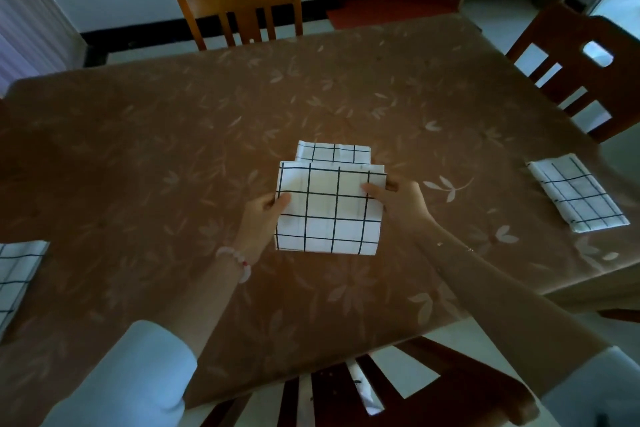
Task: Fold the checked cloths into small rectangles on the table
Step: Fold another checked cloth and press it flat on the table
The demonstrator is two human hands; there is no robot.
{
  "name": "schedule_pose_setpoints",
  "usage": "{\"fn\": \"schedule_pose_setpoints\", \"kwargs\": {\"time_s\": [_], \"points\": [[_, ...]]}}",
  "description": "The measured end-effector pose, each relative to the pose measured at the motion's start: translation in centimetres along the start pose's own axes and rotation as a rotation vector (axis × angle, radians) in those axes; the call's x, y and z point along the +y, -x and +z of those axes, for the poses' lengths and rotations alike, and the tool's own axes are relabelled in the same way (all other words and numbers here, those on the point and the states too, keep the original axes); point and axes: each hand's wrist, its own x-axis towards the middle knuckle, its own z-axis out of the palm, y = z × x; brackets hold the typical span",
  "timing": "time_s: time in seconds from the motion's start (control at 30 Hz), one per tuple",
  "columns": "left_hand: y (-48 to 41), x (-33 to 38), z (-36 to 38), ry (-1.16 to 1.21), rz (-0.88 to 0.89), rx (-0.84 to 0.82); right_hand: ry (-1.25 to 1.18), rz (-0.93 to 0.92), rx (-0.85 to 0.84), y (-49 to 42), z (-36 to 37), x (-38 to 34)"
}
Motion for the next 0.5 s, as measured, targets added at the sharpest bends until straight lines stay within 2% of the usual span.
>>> {"fn": "schedule_pose_setpoints", "kwargs": {"time_s": [0.3, 0.5], "points": [[-5.5, -0.2, 1.2, -0.033, -0.063, 0.072, 0.014, 0.125, 0.014, -6.6, 0.6, 0.9], [-8.7, 0.4, 1.9, -0.100, -0.099, 0.107, 0.010, 0.142, 0.043, -10.2, 0.7, 1.7]]}}
